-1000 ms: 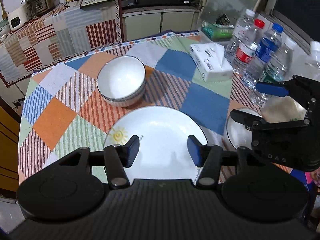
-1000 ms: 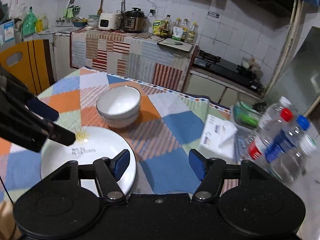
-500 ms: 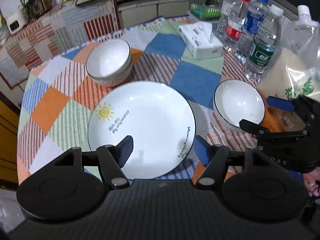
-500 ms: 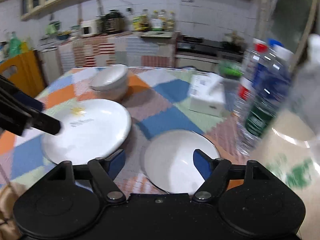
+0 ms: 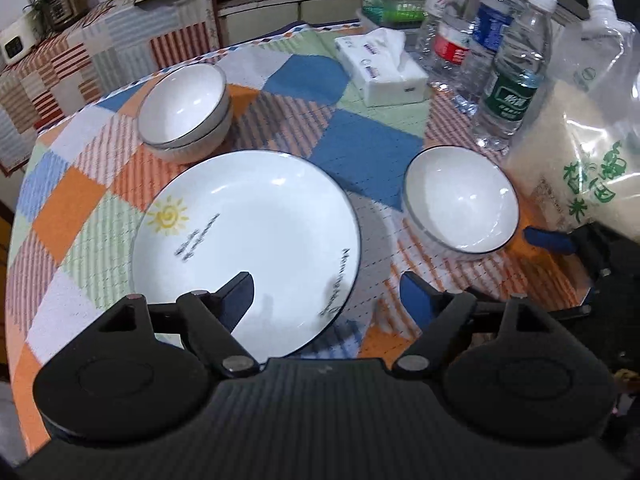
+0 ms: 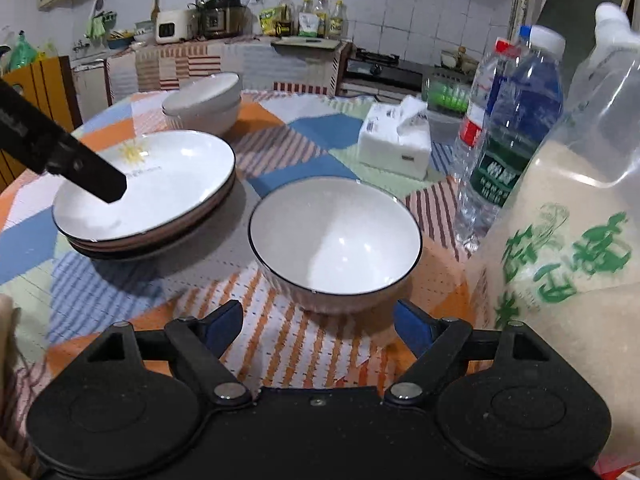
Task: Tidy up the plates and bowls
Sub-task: 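Grasp the rim of the large white bowl near the water bottles with the right gripper, then lift the large bowl and carry it over the nested bowls, then lower the large bowl onto the nested bowls and open the right gripper, then grasp the rim of the stacked bowls with the right gripper and lift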
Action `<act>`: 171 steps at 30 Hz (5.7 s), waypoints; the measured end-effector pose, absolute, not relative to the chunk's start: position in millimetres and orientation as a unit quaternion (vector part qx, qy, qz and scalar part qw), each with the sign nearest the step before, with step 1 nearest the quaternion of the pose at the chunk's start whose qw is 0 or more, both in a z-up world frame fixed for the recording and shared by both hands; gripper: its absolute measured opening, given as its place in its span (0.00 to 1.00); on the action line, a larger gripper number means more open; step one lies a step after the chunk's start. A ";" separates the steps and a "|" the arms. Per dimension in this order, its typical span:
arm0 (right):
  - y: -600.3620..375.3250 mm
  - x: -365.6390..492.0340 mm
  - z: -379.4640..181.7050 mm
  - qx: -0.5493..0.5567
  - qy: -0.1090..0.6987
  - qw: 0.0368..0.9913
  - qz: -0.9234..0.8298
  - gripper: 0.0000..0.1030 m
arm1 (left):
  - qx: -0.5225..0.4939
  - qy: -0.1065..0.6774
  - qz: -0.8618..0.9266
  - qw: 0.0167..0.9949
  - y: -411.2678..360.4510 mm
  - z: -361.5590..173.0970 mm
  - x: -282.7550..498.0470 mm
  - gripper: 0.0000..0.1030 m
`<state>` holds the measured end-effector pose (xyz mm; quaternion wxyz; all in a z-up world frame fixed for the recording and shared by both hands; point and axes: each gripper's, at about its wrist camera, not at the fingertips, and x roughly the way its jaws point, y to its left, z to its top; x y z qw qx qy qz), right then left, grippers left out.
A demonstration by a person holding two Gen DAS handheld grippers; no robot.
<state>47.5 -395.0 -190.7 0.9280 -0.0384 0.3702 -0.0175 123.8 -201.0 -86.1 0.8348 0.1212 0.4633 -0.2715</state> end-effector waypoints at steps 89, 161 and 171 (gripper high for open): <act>-307.1 249.2 -90.1 -0.162 0.298 0.901 0.269 0.95 | 0.002 0.495 -0.212 0.843 -129.2 -17.7 293.1 0.16; -348.3 355.7 -122.9 0.141 0.520 0.827 0.158 0.88 | -0.131 0.491 -0.178 0.843 -19.9 -90.4 350.4 0.52; -332.4 391.3 -155.9 0.166 0.535 0.822 0.102 0.73 | -0.203 0.483 -0.170 0.834 -41.9 -118.3 373.2 0.64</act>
